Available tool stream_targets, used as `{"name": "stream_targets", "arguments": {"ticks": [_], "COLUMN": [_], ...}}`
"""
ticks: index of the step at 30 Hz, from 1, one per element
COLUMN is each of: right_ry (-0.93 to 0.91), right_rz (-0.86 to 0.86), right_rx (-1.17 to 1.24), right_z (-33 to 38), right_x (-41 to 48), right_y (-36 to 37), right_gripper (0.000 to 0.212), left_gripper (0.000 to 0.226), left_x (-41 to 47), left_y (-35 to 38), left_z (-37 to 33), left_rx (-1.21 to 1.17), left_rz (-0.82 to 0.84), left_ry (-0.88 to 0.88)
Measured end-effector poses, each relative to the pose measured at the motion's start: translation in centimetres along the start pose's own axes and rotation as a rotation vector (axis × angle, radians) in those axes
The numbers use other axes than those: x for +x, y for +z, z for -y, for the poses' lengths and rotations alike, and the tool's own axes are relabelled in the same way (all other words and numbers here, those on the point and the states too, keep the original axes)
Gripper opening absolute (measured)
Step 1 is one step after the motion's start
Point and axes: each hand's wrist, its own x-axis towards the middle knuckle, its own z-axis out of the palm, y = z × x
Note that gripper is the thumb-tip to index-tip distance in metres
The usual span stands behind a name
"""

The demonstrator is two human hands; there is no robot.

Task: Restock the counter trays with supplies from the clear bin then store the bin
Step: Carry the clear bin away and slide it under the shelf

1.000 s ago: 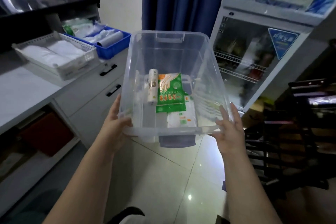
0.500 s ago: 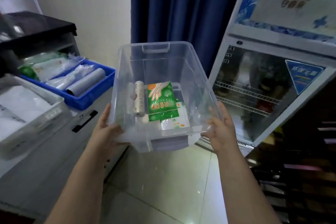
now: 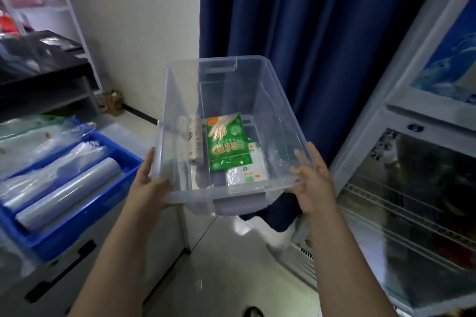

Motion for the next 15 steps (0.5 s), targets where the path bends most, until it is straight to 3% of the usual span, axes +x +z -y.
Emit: {"name": "stream_targets", "arguments": {"ticks": [6, 11, 15], "right_ry": [0.076, 0.152, 0.203], "right_rz": [0.218, 0.332, 0.388], "right_rx": [-0.032, -0.085, -0.112], "right_z": [3.0, 1.5, -1.2], "right_x": [16.9, 28.0, 35.9], "right_y": [4.8, 11.5, 17.3], "right_gripper": [0.071, 0.070, 0.071], "left_gripper": [0.078, 0.083, 0.074], "left_x": [10.9, 18.0, 25.3], "left_y": [3.0, 2.7, 1.2], "left_z": [-1.0, -2.1, -3.6], "left_rx": [-0.068, -0.066, -0.050], "left_rz": [-0.230, -0.384, -0.448], "left_ry": [0.052, 0.065, 0.104]}}
